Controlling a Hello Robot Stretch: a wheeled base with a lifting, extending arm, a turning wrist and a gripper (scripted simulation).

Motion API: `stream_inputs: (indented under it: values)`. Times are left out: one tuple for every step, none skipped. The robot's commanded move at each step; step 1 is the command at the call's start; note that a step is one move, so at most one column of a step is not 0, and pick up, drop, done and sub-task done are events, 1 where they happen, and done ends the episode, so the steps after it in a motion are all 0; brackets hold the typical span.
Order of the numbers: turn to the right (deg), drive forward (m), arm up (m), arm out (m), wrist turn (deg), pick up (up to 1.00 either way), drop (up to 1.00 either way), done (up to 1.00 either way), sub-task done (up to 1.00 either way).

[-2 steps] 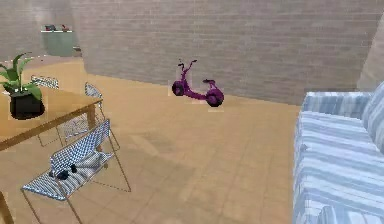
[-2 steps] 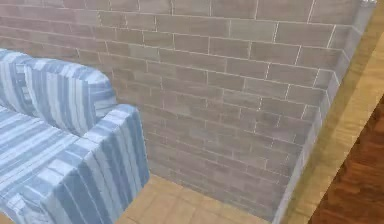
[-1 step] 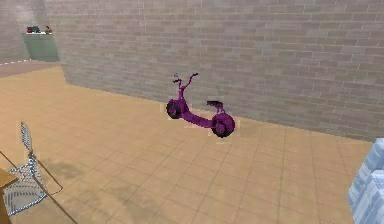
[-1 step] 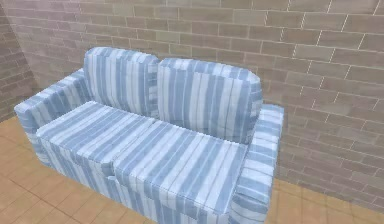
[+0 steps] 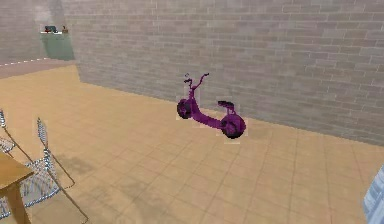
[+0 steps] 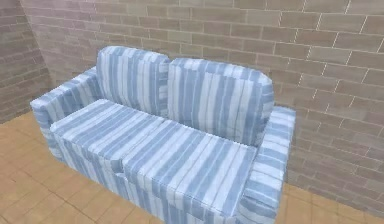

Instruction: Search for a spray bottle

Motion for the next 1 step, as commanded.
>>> stream_inputs:
  values:
    - [0.0,0.4,0.0,0.0,0.0,0.0,0.0,0.0,0.0]
